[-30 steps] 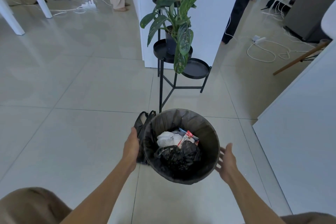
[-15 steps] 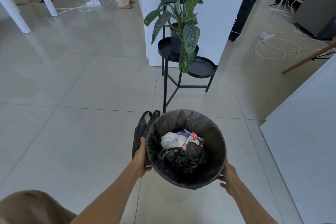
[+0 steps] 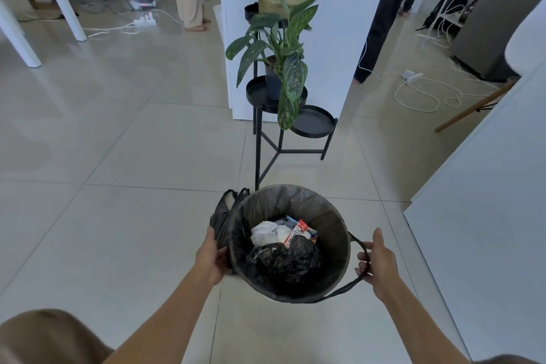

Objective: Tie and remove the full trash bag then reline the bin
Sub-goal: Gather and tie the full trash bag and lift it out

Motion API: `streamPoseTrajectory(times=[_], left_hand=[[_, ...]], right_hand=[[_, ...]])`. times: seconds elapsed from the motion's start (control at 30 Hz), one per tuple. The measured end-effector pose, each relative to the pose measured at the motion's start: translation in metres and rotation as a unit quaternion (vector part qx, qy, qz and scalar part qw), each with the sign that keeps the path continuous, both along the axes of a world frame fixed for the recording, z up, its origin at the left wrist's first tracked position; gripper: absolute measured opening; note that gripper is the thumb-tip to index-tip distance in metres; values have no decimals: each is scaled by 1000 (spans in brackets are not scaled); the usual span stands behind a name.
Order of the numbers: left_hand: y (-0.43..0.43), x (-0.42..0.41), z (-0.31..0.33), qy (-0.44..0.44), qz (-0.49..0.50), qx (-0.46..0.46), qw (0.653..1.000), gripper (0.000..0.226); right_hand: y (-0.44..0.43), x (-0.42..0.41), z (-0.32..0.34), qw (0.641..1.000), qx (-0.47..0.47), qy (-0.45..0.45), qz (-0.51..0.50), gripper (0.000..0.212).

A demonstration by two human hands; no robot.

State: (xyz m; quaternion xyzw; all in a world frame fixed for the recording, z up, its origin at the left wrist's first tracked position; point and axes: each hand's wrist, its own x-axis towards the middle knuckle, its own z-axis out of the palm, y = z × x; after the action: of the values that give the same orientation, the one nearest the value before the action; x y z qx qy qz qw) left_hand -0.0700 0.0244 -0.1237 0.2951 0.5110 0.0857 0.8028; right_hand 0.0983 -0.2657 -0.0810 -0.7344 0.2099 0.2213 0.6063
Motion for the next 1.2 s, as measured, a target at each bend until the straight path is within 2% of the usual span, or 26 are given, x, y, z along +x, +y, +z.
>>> streamPoseTrajectory(times=[0.1, 0.37, 0.47, 0.6, 0.7, 0.77, 0.9, 1.0, 1.07, 1.17, 1.2], left_hand=[[9, -5, 15, 25, 15, 60, 998, 55], [11, -5, 54, 68, -146, 175, 971, 50], [7, -2, 59, 82, -138, 201, 966, 50], [6, -2, 56, 104, -98, 241, 960, 54], [6, -5, 59, 100, -90, 219, 966, 44], [6, -8, 62, 94, -95, 203, 970, 39], [5, -8, 82, 78, -101, 194, 973, 36], [4, -11, 97, 94, -117, 199, 968, 34], [2, -17, 94, 113, -156, 188, 963, 35], [5, -22, 91, 138, -178, 192, 955, 32], [6, -23, 86, 148, -181, 204, 951, 32]], right_hand=[[3, 0, 12, 1000, 0, -28, 8, 54], [24, -5, 44, 992, 12, -110, 57, 41], [33, -10, 52, 984, 28, -142, 100, 35], [34, -14, 51, 982, 45, -130, 128, 51], [26, -12, 51, 984, 85, -95, 125, 61], [20, -11, 51, 986, 69, -60, 142, 65], [19, -5, 61, 974, -34, -10, 223, 37], [21, -6, 71, 966, -54, -15, 251, 21], [19, -9, 67, 972, 1, -43, 232, 16], [22, -16, 57, 969, 162, -46, 181, 6], [23, -20, 54, 963, 200, -40, 174, 14]])
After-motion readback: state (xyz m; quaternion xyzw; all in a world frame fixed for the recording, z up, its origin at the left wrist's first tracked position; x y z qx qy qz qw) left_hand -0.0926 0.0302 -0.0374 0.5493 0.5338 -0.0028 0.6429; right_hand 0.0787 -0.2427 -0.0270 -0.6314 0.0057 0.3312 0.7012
